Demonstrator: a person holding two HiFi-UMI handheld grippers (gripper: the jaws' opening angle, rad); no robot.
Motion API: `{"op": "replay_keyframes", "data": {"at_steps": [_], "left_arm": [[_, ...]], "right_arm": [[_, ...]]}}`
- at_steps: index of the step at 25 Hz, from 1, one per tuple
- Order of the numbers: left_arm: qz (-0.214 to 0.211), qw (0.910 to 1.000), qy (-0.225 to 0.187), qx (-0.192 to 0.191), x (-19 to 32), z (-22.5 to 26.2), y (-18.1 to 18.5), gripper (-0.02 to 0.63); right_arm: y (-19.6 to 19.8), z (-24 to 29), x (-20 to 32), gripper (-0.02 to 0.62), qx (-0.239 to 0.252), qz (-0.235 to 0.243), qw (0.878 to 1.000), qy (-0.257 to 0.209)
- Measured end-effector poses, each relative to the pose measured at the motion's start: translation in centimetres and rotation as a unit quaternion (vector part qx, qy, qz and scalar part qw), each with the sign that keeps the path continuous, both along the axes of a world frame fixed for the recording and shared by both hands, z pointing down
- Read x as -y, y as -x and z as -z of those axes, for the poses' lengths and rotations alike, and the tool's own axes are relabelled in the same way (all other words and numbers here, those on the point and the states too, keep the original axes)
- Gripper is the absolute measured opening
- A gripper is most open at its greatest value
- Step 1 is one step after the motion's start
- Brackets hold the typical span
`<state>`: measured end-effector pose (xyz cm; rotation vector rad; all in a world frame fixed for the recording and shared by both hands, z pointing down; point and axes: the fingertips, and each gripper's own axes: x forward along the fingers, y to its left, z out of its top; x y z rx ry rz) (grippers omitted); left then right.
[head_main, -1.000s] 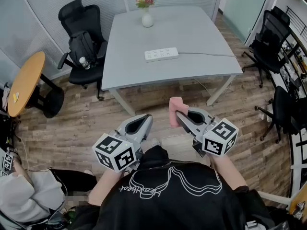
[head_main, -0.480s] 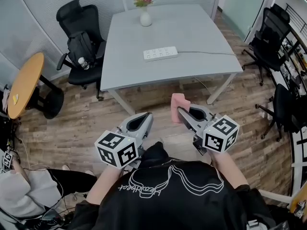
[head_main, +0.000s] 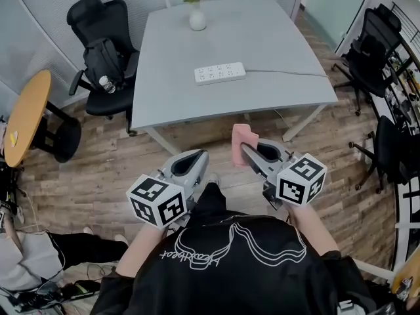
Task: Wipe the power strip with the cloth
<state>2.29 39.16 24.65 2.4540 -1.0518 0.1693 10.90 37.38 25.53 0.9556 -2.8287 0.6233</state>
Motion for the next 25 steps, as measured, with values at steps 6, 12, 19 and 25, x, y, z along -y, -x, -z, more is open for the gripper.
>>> {"op": "replay_keyframes", "data": {"at_steps": [6, 12, 19, 25], "left_arm": [[-0.005, 0.9998, 0.018, -0.002, 7.7, -1.3, 1.9, 0.014], [-0.012, 0.9988, 0.047, -0.007, 16.9, -2.8, 4.0, 0.014], [-0.027, 0.9975, 0.066, -0.002, 26.2, -4.7, 6.1, 0.014], [-0.025, 0.9959, 0.087, -0.004, 32.5, -6.8, 7.8, 0.014]], "right_arm": [[1.5, -1.3, 7.6, 0.034, -0.004, -0.015, 0.999, 0.029], [3.0, -3.0, 16.3, 0.034, -0.016, -0.039, 0.997, 0.066], [5.6, -4.9, 25.1, 0.035, -0.017, -0.044, 0.995, 0.091], [7.2, -6.8, 31.0, 0.034, -0.034, -0.05, 0.992, 0.113]]}}
